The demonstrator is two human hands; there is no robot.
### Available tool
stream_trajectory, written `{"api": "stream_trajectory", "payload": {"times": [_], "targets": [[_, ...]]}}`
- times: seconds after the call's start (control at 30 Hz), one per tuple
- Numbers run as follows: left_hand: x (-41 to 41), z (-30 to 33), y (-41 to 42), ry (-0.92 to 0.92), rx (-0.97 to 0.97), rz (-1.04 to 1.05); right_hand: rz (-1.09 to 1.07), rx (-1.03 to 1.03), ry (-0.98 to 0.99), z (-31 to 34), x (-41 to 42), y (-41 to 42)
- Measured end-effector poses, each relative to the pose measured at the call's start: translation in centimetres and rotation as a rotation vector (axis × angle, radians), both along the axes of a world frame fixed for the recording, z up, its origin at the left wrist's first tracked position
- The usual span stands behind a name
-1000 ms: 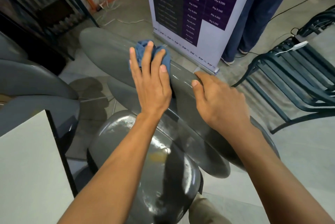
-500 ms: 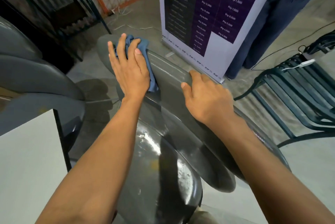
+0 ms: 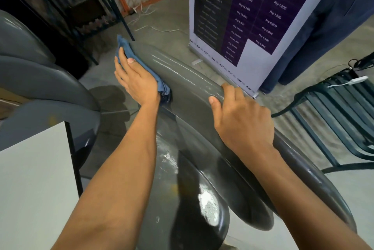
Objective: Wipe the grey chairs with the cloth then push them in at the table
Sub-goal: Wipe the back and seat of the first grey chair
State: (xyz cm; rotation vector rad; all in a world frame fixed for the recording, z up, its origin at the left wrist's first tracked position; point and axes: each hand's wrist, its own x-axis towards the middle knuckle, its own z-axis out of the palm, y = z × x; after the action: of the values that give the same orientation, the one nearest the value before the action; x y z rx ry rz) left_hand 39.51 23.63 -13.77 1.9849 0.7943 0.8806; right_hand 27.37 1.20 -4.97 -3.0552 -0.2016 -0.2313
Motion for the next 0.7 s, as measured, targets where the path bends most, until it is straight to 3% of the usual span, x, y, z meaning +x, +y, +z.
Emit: {"api": "stream_trajectory", "payload": {"times": [0.37, 0.5, 0.7], "targets": [[-2.4, -8.6, -2.0, 0.202, -0.642, 0.074, -0.038, -0.048, 0.024, 0.3, 0.2, 0.1], [-3.7, -10.2, -4.4, 0.145, -0.925, 0.026, -0.031, -0.064, 0.031, 0.4, 0.3, 0.1], [-4.7, -4.8, -7.5, 0.024, -0.804, 0.009, -0.002, -0.043, -0.036, -0.5, 0.2, -0.1]]}}
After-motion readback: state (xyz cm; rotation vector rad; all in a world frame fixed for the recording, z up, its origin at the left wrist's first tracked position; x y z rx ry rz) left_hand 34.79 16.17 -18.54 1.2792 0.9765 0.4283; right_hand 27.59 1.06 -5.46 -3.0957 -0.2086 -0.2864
